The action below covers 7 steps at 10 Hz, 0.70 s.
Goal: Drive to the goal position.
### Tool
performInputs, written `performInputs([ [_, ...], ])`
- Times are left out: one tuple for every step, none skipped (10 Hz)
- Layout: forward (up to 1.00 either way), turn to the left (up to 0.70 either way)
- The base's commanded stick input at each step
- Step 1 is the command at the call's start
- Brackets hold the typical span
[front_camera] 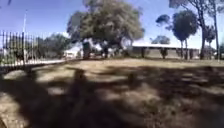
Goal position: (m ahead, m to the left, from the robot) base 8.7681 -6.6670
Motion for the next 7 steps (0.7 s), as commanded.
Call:
performInputs([
  [0.70, 0.00],
  [0.70, 0.00],
  [0.70, 0.00],
  [0.70, 0.00],
  [0.70, 0.00],
  [0.70, 0.00],
  [0.70, 0.00],
])
